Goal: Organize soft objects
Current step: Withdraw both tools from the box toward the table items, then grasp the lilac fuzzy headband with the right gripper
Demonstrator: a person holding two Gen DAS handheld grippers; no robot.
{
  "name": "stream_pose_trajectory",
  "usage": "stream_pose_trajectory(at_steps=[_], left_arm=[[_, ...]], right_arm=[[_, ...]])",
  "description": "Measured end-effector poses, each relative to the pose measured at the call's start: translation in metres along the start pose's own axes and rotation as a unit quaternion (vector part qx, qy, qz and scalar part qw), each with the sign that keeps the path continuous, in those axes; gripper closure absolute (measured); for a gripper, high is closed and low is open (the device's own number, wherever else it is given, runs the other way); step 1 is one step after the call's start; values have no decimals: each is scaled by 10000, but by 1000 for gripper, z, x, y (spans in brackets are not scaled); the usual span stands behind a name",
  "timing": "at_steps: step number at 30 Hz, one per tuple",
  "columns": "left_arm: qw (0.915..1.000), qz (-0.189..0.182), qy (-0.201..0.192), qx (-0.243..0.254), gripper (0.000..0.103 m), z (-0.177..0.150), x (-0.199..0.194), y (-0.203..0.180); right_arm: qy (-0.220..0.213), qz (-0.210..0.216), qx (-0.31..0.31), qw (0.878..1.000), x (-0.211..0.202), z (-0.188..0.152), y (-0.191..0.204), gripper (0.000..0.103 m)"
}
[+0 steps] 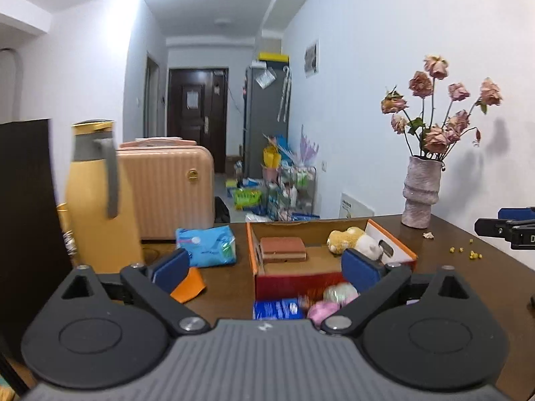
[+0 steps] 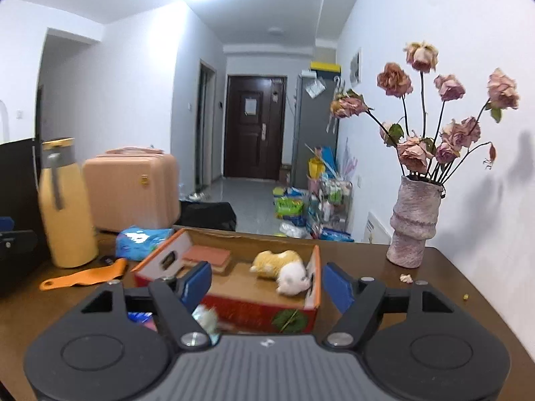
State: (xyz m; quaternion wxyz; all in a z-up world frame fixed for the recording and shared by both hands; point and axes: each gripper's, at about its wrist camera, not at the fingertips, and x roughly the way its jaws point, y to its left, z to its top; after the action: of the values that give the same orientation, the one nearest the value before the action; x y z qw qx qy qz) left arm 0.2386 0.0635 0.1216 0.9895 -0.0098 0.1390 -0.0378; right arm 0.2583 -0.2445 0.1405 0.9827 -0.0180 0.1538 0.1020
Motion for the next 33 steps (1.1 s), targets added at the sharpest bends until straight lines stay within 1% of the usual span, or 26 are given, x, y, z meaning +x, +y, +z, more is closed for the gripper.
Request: stream_pose_trajectory(at_steps=[2, 3, 8, 10, 12, 13, 15, 22, 26, 29, 31, 33], left_arm=[[10000, 25, -93, -2, 1, -23, -24, -2], [9999, 46, -104, -53, 1, -35, -35, -3], [9985, 355, 153, -395, 0, -83, -79, -2], [9981, 499, 208, -294, 0, -100, -98, 0], [9968, 686, 354, -193, 0, -110, -108, -1], [9967, 701, 377, -157, 0, -114, -112, -2], [9974, 595, 360, -170, 0, -118, -119, -2], [9979, 537, 341, -128, 0, -119, -116, -8], [9975, 526, 451, -167, 0, -122, -106, -7], [9962, 576, 632, -143, 0, -122, -91, -5], [9963, 582, 611, -134, 0, -120, -84, -3], [9966, 548, 577, -189, 0, -118, -77, 1]], right_arm=[[-182, 182, 125, 9996, -24, -24, 11, 18], [-192, 214, 218, 9993, -35, -36, 17, 18], [-220, 530, 539, 9969, -81, -88, 40, 18], [-146, 413, 584, 9973, -98, -107, 49, 18], [-116, 372, 529, 9978, -114, -122, 55, 17], [-100, 344, 498, 9981, -120, -127, 58, 15], [-136, 257, 535, 9981, -129, -136, 60, 10], [-66, 183, 708, 9973, -127, -145, 62, 11], [11, 203, 734, 9971, -117, -143, 62, 12], [53, 313, 783, 9964, -104, -140, 62, 12], [123, 418, 833, 9956, -90, -137, 64, 12], [241, 516, 789, 9953, -73, -133, 68, 17]])
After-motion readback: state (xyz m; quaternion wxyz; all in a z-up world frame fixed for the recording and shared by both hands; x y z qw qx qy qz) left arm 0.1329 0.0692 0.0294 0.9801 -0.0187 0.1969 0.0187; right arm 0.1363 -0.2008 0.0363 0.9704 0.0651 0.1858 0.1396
